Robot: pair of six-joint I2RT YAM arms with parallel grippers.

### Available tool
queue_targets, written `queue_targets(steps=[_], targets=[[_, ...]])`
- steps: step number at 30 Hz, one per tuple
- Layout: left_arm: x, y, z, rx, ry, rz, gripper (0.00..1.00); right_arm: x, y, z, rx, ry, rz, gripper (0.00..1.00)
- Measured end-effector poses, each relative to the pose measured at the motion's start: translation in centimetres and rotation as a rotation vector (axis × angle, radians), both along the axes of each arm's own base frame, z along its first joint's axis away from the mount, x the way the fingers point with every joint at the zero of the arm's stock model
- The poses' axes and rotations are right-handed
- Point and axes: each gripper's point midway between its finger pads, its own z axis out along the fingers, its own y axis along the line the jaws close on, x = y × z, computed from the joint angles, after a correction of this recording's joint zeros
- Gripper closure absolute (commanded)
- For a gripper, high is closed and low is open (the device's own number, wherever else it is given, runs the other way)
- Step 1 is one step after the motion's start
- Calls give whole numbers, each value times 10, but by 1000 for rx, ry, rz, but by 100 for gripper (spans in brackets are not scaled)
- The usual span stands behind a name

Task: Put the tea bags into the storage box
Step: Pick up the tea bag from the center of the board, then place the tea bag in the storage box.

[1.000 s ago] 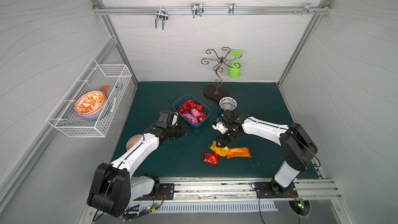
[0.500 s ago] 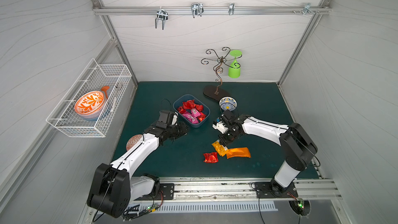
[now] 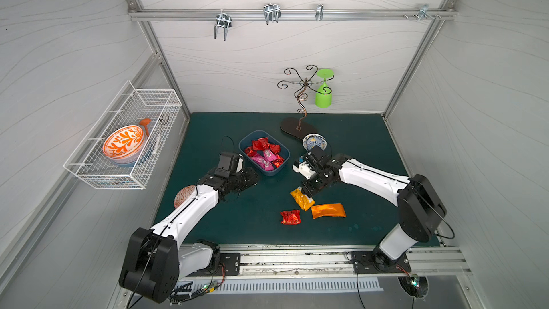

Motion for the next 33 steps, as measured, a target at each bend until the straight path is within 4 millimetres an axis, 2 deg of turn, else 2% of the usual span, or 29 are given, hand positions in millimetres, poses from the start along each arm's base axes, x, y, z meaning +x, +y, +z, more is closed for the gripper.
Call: queue_targets(steps=[4, 7, 9, 12, 18, 25, 33], targets=[[1, 11, -6, 28, 17, 64, 51, 19, 25, 47, 109, -75, 8, 100], [-3, 21, -18, 33, 53, 127, 51, 36, 45, 83, 182, -136, 14, 100], [-7, 30, -28, 30, 84, 176, 51, 49, 60, 98, 213, -169, 19, 100], [-16, 44, -41, 26, 125, 246, 51, 69, 83, 109, 240, -199, 24, 100], [-21, 60, -41, 33, 111, 316, 51, 105, 122, 97, 231, -242, 28, 100], [-25, 63, -41, 35, 106, 332, 51, 135, 163, 89, 261, -278, 38, 100], [-26, 62, -36, 30, 86, 314, 51, 171, 195, 55, 241, -328, 9, 100]])
